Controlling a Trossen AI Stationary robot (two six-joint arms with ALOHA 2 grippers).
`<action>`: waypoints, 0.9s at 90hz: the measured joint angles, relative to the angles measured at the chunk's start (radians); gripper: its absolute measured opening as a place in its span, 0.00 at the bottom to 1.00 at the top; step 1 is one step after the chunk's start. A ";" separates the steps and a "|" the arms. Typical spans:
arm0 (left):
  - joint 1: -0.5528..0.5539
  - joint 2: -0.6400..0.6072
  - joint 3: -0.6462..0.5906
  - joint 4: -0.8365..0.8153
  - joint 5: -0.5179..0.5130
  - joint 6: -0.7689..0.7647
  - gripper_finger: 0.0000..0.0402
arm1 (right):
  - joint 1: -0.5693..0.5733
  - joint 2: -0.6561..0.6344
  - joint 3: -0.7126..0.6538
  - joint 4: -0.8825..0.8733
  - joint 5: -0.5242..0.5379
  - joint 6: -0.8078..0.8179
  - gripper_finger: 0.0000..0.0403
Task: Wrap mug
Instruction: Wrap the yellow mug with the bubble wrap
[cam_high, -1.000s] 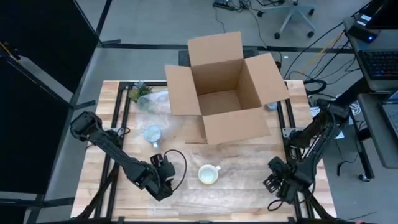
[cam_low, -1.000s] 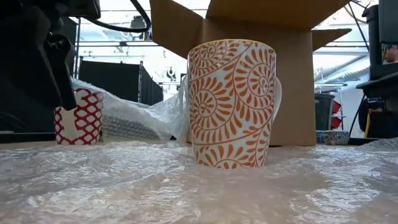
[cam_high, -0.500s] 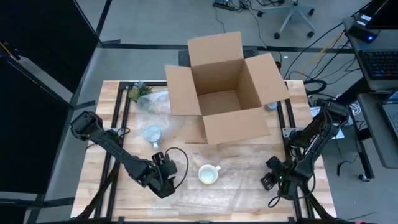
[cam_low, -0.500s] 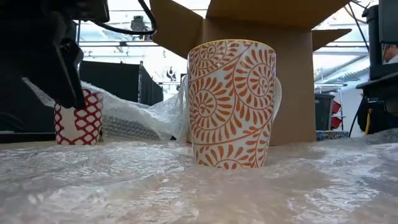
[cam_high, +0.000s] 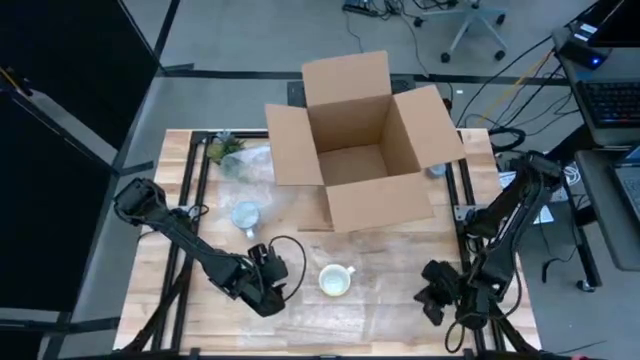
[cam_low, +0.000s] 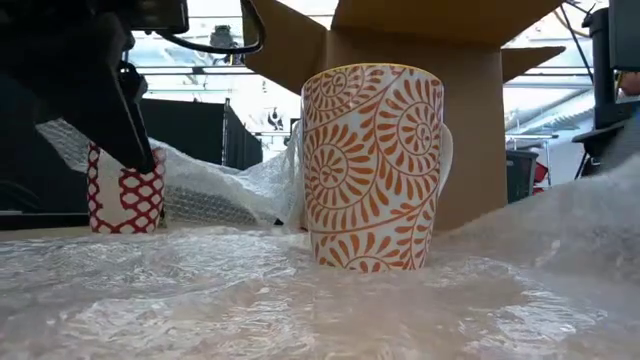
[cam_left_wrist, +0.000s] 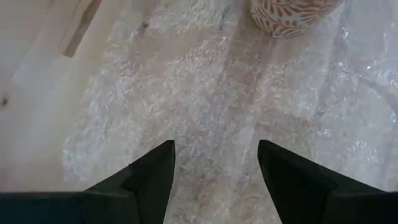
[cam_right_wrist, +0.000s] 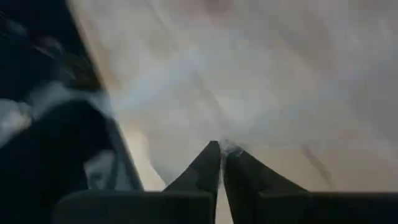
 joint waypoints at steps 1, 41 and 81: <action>0.001 0.000 0.000 0.006 0.000 0.004 0.54 | -0.006 -0.001 0.006 0.005 0.012 -0.023 0.00; 0.066 0.000 0.000 0.230 -0.004 0.205 0.54 | -0.340 0.065 0.063 0.561 -0.087 -0.855 0.00; 0.103 0.000 0.000 0.285 -0.010 0.269 0.54 | -0.559 0.288 0.063 0.905 -0.310 -1.089 0.00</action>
